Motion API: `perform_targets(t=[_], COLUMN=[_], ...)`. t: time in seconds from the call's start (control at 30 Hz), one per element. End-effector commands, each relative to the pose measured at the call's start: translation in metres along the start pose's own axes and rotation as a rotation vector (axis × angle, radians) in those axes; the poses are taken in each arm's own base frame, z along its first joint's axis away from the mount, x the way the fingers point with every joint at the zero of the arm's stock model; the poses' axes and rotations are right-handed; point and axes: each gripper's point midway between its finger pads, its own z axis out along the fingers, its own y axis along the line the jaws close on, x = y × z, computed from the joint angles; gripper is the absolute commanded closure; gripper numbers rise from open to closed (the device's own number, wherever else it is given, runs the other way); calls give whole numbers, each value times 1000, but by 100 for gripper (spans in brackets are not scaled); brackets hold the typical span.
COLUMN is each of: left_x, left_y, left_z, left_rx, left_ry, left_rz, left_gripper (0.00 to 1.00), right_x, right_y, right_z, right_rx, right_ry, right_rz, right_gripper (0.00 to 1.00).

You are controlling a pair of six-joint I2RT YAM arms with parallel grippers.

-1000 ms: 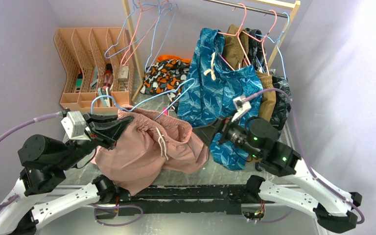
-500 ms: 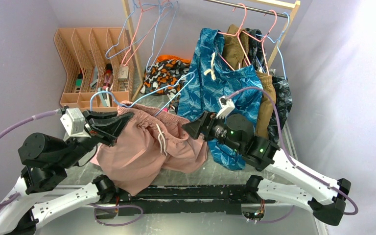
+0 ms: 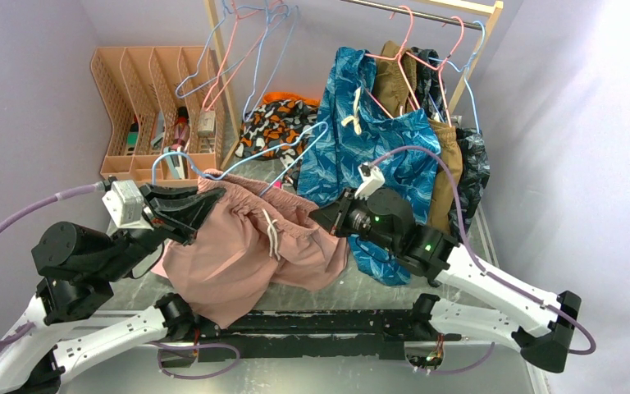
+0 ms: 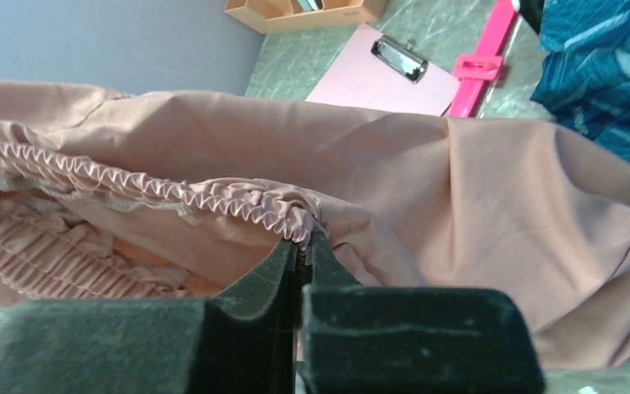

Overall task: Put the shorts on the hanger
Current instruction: Hang the shorts on the hanger.

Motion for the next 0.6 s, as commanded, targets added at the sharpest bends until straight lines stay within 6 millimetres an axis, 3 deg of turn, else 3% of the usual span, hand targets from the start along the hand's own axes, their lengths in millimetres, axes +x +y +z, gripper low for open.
perform_targets(t=[0.0, 0.1, 0.23, 0.43, 0.57], left_x=[-32, -33, -24, -5, 15], left_y=[-2, -7, -29, -62, -67], left_z=[0, -1, -9, -21, -21], left_rx=[9, 38, 163, 346, 371], left_ry=[-97, -77, 19, 97, 177], left_rz=[1, -6, -6, -62, -72], left_gripper=[93, 93, 93, 93, 93], right_x=[-20, -39, -68, -72, -77], right_y=[4, -4, -12, -22, -23], right_z=[-8, -20, -41, -55, -62], right_rx=[24, 120, 266, 348, 368], right_ry=[-52, -90, -111, -83, -86], right_rz=[-16, -94, -200, -252, -257], right_gripper=[100, 100, 100, 100, 100])
